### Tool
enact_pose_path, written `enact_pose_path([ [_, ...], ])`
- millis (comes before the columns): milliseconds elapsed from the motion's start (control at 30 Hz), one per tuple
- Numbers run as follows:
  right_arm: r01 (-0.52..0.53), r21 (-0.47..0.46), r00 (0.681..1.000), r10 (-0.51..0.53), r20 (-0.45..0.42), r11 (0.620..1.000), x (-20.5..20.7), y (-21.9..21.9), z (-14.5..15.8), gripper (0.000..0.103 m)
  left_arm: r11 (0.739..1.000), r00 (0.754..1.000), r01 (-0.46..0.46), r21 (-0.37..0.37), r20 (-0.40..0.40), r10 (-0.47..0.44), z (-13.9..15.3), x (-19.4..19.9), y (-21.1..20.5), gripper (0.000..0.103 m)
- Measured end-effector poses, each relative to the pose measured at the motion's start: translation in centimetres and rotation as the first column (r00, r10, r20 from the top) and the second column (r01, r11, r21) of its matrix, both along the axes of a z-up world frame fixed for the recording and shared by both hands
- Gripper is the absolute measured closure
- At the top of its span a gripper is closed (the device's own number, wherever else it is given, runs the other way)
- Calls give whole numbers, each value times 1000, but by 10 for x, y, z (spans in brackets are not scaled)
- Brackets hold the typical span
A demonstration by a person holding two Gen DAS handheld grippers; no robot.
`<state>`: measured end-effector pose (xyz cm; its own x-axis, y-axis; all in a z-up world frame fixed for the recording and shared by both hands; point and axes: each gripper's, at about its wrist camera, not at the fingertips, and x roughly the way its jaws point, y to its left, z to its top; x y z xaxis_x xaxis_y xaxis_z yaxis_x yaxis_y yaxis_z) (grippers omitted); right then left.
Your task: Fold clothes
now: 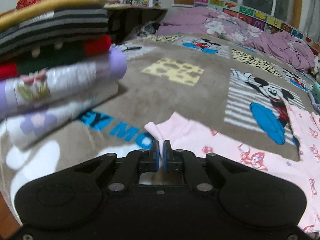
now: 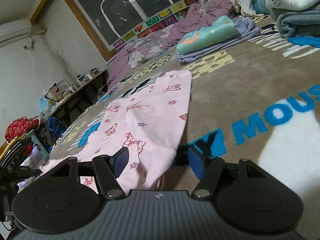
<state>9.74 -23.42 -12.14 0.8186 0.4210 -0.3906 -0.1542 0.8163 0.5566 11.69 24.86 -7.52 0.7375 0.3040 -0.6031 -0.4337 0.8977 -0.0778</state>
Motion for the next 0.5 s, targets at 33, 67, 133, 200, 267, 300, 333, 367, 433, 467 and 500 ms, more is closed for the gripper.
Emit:
enact_pose_path([
  [33,0,0,1000,0,1,1000,0,0,0,38,1000,1000,-10,-11,4,10,1,-1,2,99],
  [67,0,-1,1000,0,1,1000,0,0,0,38,1000,1000,-19,-22,9,19,1,-2,4,99],
  [133,-1,0,1000,1,1,1000,-1,0,0,38,998,999,-38,-45,17,39,3,-4,8,93],
  [200,-2,0,1000,2,2,1000,-1,0,0,38,996,998,-56,-67,25,58,4,-6,13,87],
  [267,-3,0,1000,3,3,1000,-1,0,0,37,993,996,-74,-90,33,78,5,-9,17,87],
  [300,-3,-1,1000,3,3,1000,-1,0,0,37,996,998,-54,-68,35,57,10,-6,15,87],
  [333,-4,-1,1000,4,4,1000,-1,0,0,37,998,999,-34,-46,37,36,15,-4,13,87],
  [367,-4,-1,1000,4,4,1000,-1,0,0,37,999,999,-7,-40,34,8,18,1,12,87],
  [433,-5,-2,1000,5,5,1000,-1,0,0,37,998,999,52,-23,11,-52,24,16,8,85],
  [467,-5,-2,1000,5,6,1000,-1,0,0,37,997,997,81,-14,-17,-81,24,27,6,85],
  [500,-5,-2,1000,5,6,1000,-1,0,0,37,994,993,106,-6,-46,-106,22,37,5,85],
])
